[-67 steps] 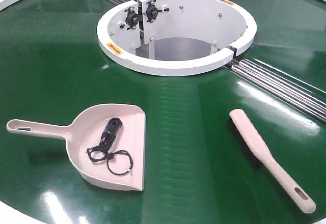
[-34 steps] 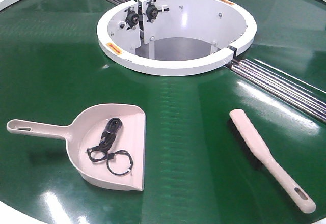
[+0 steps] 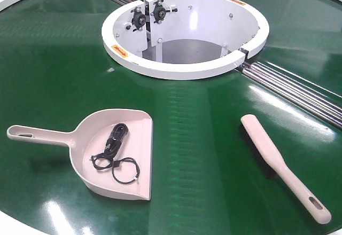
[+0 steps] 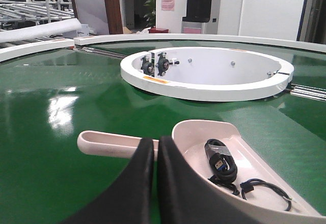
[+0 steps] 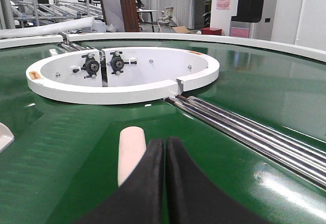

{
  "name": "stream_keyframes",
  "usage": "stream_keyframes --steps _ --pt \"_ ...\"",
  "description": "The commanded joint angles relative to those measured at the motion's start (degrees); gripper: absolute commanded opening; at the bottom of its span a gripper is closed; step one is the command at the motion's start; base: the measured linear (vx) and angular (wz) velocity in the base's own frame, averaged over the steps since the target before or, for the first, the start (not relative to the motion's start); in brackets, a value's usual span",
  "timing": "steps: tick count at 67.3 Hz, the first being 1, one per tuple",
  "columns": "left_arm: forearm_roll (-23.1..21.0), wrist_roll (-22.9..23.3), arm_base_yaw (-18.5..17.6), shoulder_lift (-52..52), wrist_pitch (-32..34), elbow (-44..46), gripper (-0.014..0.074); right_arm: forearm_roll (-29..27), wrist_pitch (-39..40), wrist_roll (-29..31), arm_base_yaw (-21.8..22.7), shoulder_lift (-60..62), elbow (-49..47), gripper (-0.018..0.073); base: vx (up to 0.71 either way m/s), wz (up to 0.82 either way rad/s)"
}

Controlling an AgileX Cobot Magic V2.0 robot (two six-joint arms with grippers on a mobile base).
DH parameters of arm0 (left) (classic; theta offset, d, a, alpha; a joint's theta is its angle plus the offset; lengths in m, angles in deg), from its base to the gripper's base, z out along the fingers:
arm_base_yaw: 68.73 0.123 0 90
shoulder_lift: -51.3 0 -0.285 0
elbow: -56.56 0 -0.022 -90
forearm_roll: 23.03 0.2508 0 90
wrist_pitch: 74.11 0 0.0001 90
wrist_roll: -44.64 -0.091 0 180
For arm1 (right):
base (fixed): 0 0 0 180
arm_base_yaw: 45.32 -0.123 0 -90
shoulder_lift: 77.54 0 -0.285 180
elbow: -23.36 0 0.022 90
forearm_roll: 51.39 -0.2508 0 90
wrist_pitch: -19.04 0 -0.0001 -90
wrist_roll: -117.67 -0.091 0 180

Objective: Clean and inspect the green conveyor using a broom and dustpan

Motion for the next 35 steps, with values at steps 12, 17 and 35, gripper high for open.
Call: stream_keyframes --steps 12,17,35 --pt "-0.12 0.61 0.17 0.8 3.92 -1.78 -0.0008 0.75 4.31 0.06 0.35 1.05 1.21 -0.001 0.0 0.0" --pt "-0.12 0.61 0.17 0.8 3.92 -1.78 -0.0008 0.75 4.31 0.06 0.35 1.05 1.21 -0.001 0.0 0.0" --pt "-0.12 0.61 0.17 0.8 3.92 -1.78 -0.0008 0.75 4.31 0.06 0.35 1.05 1.21 -0.001 0.0 0.0"
